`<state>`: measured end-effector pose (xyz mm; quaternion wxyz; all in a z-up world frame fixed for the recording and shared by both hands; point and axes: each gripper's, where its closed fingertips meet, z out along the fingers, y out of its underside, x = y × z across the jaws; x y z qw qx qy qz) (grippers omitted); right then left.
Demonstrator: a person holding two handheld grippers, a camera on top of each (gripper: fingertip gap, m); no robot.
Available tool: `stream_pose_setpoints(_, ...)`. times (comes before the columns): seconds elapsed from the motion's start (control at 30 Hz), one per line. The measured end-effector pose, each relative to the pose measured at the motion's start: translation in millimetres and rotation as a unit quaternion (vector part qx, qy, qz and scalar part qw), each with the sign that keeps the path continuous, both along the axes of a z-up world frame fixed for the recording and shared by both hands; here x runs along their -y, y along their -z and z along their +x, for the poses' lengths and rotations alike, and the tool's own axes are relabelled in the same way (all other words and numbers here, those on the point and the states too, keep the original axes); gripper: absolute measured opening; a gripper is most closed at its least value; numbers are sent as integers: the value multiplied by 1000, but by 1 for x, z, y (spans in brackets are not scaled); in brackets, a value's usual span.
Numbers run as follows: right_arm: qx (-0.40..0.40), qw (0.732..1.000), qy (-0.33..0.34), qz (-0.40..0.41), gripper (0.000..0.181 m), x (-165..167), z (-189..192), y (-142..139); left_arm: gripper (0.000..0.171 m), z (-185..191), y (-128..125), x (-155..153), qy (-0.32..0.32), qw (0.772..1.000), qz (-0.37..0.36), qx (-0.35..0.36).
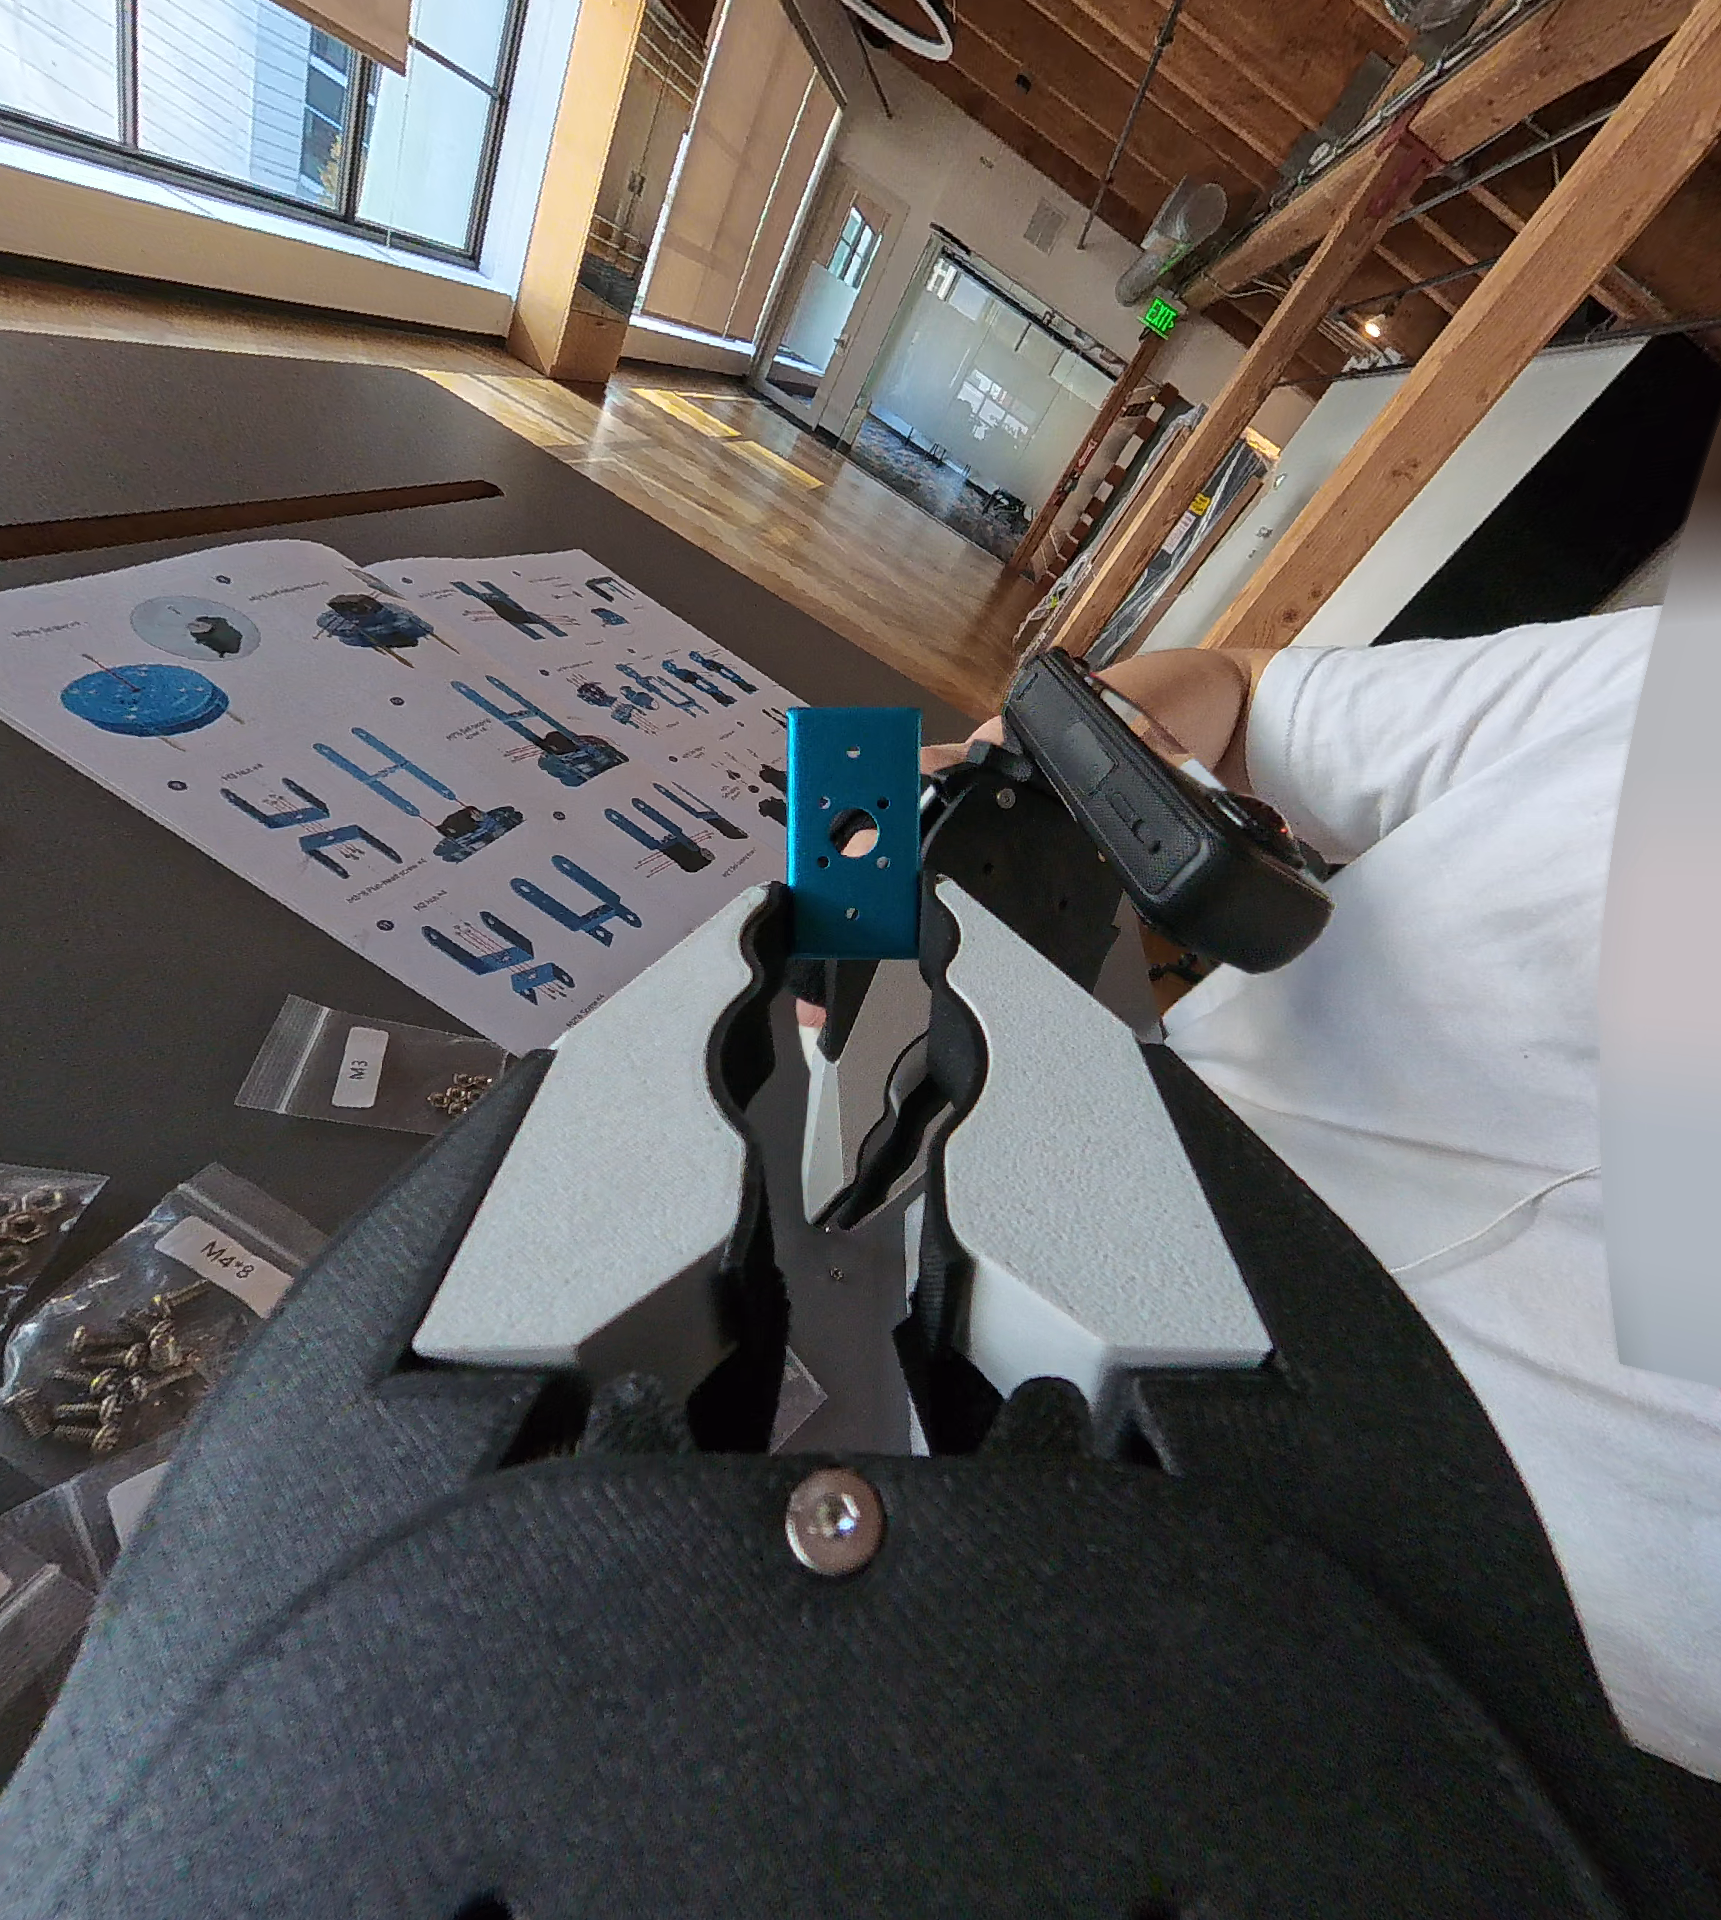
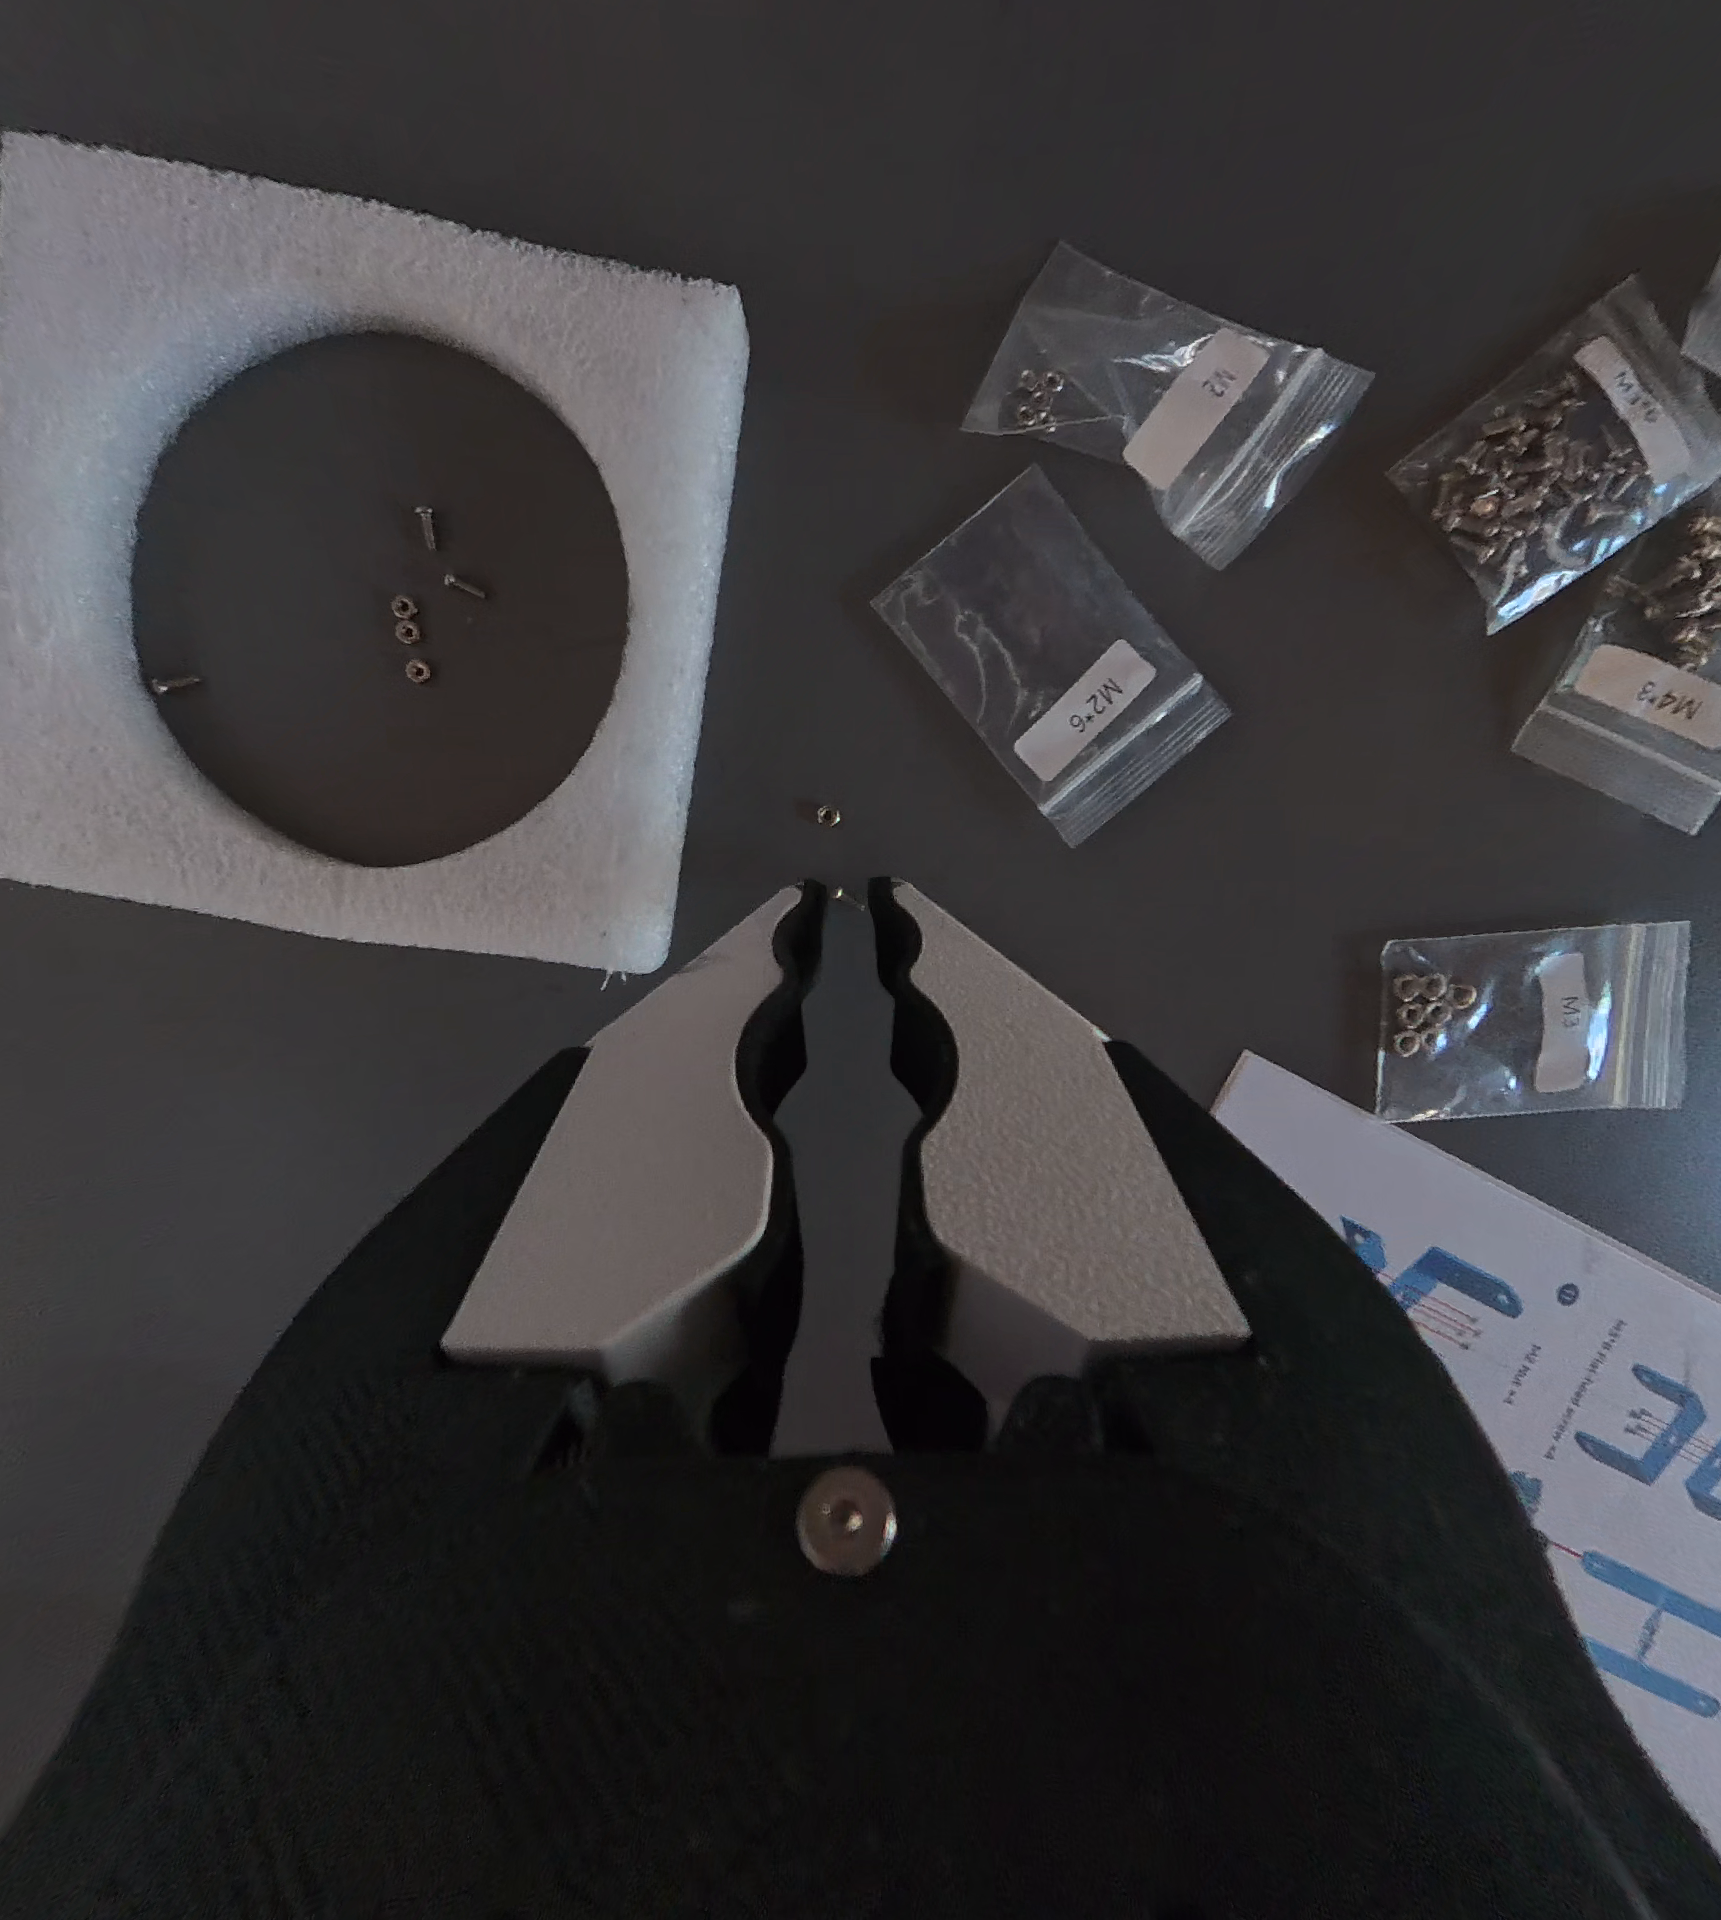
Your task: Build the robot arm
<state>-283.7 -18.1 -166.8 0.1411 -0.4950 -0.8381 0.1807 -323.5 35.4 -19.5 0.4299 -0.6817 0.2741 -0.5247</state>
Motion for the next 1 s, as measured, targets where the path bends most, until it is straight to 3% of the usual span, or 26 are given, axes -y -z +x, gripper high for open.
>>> stream_pose_setpoints(0.33,5,1000,-16,15,2,0,3,5,23,0,-1,1,2,1000,0,1)
stream_pose_setpoints(0.63,-63,994,-60,69,0,-1,13,-4,23,5,13,-3,17,999,-44,2)
stream_pose_setpoints(0.77,-159,972,-97,140,0,-1,14,-35,23,17,13,2,47,997,-64,25)
stream_pose_setpoints(0.9,-254,924,-132,254,0,1,23,-86,23,43,5,18,124,983,-108,84)
stream_pose_setpoints(1.0,-298,904,-126,280,0,4,35,-121,23,64,-5,34,188,965,-131,129)
